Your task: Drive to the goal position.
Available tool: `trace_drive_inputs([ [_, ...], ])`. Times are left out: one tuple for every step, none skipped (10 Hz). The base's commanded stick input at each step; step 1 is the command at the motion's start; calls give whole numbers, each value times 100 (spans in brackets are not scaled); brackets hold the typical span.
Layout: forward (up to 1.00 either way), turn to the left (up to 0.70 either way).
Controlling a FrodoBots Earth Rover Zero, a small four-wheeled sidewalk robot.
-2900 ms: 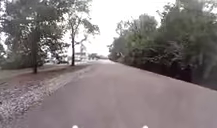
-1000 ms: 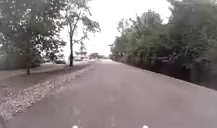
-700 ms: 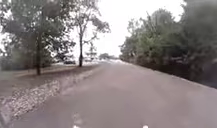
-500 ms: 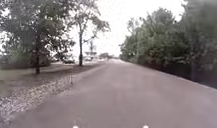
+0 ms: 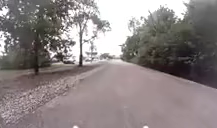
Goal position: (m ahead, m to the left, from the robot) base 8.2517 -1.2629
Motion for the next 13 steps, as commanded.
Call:
trace_drive_inputs([
  [70, 0],
  [70, 0],
  [70, 0],
  [70, 0],
  [70, 0],
  [70, 0],
  [70, 0],
  [70, 0],
  [70, 0],
  [70, 0],
  [70, 0],
  [70, 0],
  [70, 0],
])
